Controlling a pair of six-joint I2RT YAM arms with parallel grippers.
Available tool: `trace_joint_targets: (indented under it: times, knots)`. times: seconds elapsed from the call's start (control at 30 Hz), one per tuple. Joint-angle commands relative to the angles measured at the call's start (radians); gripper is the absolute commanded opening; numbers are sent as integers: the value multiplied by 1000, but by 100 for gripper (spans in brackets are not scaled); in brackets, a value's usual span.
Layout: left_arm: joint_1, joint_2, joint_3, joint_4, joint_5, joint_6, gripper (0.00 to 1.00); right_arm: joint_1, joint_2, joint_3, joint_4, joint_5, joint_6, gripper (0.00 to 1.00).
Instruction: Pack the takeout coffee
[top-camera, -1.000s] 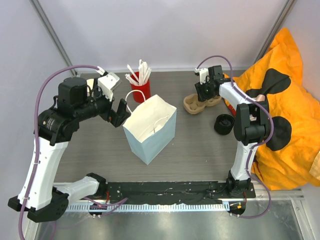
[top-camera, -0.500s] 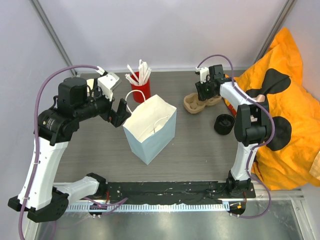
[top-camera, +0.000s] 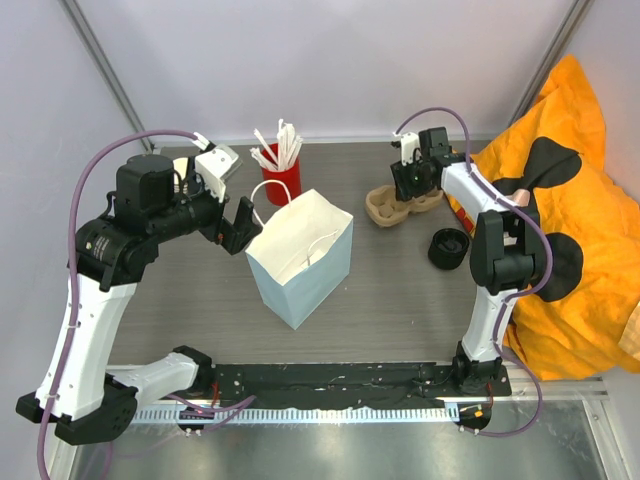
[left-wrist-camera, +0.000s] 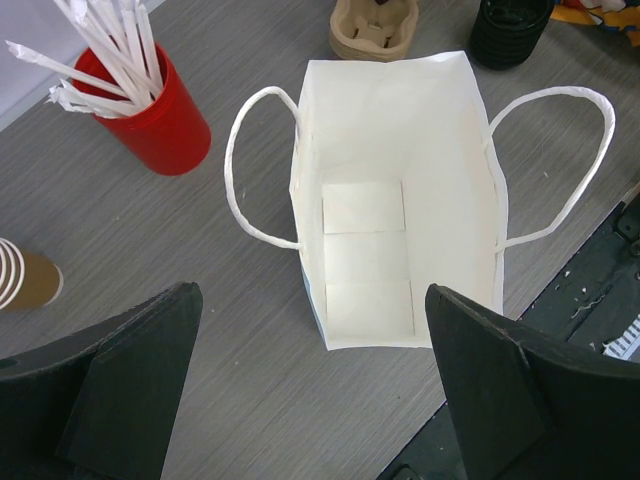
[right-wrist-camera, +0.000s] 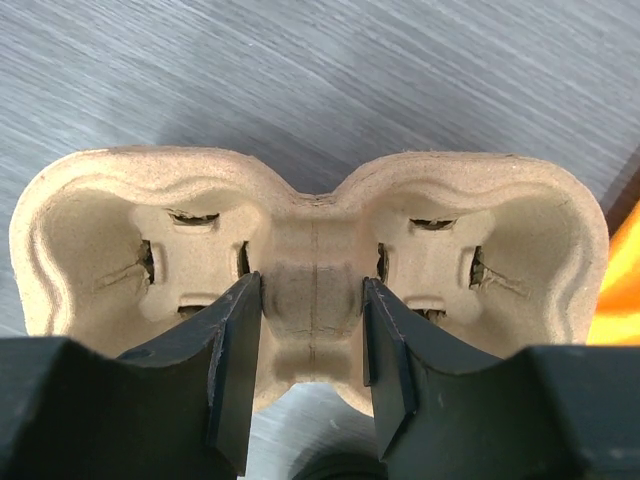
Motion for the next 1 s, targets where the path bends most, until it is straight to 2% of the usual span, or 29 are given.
trace_joint_targets:
  times: [0.0, 0.1, 0.2, 0.23, 0.27, 0.3, 0.33, 0.37, 0.4, 0.47, 0.5, 0.57, 0.7, 0.97]
  knots:
    - [11, -6, 8, 29, 25, -6, 100, 15, -44, 55, 26, 15, 6, 23]
    - [9, -10, 8, 27, 23, -8, 100, -3, -29, 67, -15, -56, 49, 23]
    - [11, -10, 6, 26, 23, -8, 100, 46, -61, 6, 77, 115, -3, 23]
    - [11, -10, 8, 26, 25, -6, 100, 37, -56, 25, 62, 80, 16, 23]
    - [11, -12, 8, 26, 25, -7, 100, 14, -18, 65, -17, -52, 48, 23]
    - [12, -12, 8, 26, 25, -6, 100, -1, -10, 100, -33, -25, 75, 21]
    - [12, -9, 11, 26, 23, -6, 100, 23, -22, 60, 0, 54, 43, 20]
    - [12, -9, 11, 26, 25, -7, 100, 46, -51, 9, 102, 152, 9, 20]
    - [11, -9, 11, 26, 25, -8, 100, 42, -67, -10, 90, 128, 4, 20]
    - [12, -7, 14, 23, 25, -8, 100, -7, -29, 91, -29, -42, 96, 20]
    - [11, -6, 14, 24, 25, -6, 99, -9, -19, 111, -26, 3, 101, 20]
    - [14, -6, 16, 24, 28, -8, 100, 20, -42, 46, 52, 84, 43, 20]
    - [12, -4, 20, 21, 28, -9, 100, -10, -32, 85, 2, -1, 79, 20]
    - [14, 2, 26, 23, 33, -9, 100, 14, -21, 98, -21, 42, 58, 21]
